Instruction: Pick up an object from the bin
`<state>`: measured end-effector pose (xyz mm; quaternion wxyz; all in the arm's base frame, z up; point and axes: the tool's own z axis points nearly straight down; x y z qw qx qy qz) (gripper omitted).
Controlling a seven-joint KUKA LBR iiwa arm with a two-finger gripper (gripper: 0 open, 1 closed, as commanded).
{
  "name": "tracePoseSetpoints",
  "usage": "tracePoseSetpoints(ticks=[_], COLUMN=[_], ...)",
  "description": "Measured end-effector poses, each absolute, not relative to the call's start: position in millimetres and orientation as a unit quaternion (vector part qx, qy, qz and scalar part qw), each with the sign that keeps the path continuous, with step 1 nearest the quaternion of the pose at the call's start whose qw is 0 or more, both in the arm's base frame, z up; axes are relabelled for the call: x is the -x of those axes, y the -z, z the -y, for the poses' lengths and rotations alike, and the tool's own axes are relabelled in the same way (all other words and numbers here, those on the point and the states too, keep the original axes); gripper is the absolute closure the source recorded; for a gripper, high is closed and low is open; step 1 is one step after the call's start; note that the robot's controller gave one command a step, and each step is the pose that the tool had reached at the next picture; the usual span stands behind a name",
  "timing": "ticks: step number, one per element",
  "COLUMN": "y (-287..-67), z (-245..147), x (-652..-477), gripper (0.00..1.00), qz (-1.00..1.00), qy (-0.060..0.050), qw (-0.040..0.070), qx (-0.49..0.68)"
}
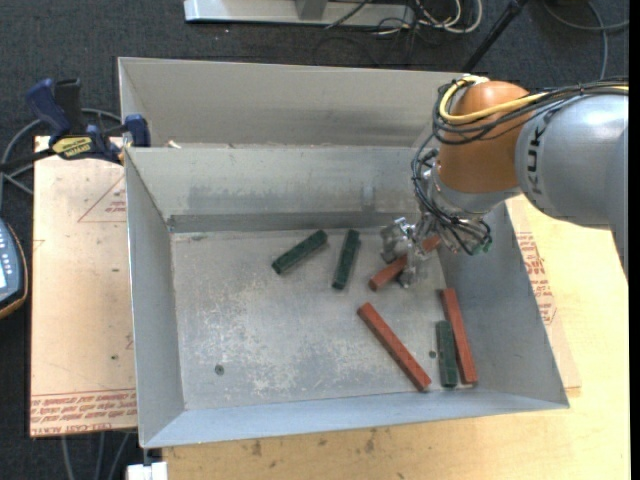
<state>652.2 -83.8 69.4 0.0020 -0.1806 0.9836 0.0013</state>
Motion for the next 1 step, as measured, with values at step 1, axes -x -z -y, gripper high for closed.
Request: tracePoseSetpoints(ticks=[1], y=[-132.0], z=[83.1], x=[-654.8], gripper=[1.00], qz=[-0.984], qy=[0.001], qw=[0.005], qx=[0.180])
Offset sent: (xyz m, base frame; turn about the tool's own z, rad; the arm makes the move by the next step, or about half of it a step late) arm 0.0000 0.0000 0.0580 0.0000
